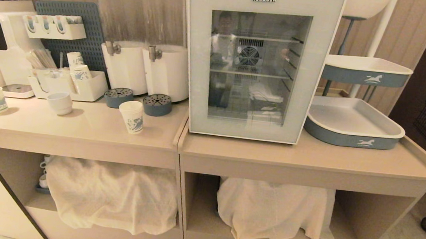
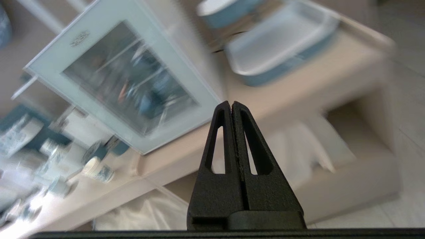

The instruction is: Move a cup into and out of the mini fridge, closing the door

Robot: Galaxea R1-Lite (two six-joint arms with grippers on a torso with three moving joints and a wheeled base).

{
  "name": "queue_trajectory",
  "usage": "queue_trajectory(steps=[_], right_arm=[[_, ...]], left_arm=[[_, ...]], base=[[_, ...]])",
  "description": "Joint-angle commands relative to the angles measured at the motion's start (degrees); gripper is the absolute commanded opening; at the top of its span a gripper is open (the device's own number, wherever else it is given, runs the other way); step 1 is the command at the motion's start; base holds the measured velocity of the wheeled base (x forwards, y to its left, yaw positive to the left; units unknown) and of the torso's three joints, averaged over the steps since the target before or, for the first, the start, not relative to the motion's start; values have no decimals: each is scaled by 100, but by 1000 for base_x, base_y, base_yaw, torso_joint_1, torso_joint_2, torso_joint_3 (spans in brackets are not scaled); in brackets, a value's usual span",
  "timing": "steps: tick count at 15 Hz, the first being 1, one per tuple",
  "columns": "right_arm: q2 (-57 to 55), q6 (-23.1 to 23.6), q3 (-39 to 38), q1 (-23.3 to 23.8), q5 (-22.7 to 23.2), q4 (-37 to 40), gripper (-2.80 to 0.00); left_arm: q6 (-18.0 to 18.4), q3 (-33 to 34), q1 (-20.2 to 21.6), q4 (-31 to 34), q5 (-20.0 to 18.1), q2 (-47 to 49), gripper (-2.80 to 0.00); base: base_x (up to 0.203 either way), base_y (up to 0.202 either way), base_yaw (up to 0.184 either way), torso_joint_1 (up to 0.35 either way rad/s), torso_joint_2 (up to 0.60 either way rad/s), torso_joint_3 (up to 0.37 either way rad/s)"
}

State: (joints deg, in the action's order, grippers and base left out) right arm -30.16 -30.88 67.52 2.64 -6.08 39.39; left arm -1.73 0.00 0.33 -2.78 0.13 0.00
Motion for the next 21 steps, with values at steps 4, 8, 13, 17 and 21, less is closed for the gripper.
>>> queue_trajectory(steps=[4,8,13,17,21], right_arm=[[1408,1332,-786,1142,2444,817,-280],[1483,1503,-262,-151,2818,1245,-280],[2985,1864,-2731,-219,998,-26,-280],[3012,3004,-5710,-226,120,-3947,-280],[3012,3350,-6699,-235,578,-3691,-280]], left_arm=[[-3,105,2,2,4,0,-280],[-3,105,2,-1,4,5,-280],[-3,105,2,-3,4,0,-280],[-3,105,2,3,4,0,-280],[6,105,2,5,4,0,-280]], base=[[0,0,0,0,0,0],[0,0,0,0,0,0],[0,0,0,0,0,0],[0,0,0,0,0,0],[0,0,0,0,0,0]])
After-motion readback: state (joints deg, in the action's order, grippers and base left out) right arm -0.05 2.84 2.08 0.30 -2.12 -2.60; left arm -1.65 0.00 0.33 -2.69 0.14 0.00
